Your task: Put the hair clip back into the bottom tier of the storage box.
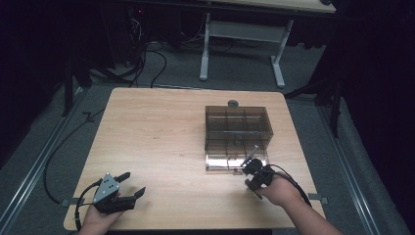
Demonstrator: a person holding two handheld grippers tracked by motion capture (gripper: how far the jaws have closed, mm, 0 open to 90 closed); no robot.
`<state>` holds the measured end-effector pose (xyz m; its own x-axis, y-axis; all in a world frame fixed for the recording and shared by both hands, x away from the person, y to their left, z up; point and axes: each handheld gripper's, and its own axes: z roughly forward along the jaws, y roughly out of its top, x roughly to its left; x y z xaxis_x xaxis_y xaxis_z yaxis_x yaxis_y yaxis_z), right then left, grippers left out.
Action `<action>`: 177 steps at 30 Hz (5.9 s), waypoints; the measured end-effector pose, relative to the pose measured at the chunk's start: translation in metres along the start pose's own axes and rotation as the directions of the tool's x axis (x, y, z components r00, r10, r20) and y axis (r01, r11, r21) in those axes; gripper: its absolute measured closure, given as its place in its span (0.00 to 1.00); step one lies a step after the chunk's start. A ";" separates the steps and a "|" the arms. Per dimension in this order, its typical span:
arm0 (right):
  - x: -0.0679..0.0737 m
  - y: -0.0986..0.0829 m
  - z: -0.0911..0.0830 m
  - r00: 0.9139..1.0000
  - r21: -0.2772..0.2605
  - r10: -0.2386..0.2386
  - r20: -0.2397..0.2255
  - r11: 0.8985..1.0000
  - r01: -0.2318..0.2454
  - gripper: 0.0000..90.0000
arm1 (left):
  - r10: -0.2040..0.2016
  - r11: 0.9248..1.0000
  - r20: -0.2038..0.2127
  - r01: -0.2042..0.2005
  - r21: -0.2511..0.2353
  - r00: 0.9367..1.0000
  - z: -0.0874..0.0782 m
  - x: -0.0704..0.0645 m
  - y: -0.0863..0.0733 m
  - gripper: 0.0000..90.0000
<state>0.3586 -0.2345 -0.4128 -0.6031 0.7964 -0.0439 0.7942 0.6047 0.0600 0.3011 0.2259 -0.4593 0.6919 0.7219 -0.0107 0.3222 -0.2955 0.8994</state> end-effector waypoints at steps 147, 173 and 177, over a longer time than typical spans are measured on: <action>-0.028 0.097 -0.010 0.982 -0.076 -0.185 0.034 0.979 0.187 0.90 | 0.001 1.000 0.021 -0.002 0.004 1.000 0.000 0.001 0.000 0.24; -0.031 0.090 -0.012 0.992 -0.105 -0.127 0.006 0.986 0.127 0.85 | 0.001 1.000 0.021 -0.002 0.006 1.000 0.001 0.001 0.000 0.24; -0.032 0.087 -0.016 0.994 -0.118 -0.113 0.004 0.987 0.113 0.85 | 0.002 1.000 0.022 -0.002 0.008 1.000 0.001 0.001 0.000 0.24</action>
<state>0.4462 -0.2075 -0.3898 -0.6889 0.7228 -0.0544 0.7066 0.6863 0.1724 0.3027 0.2260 -0.4593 0.7064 0.7076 -0.0181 0.3260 -0.3025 0.8957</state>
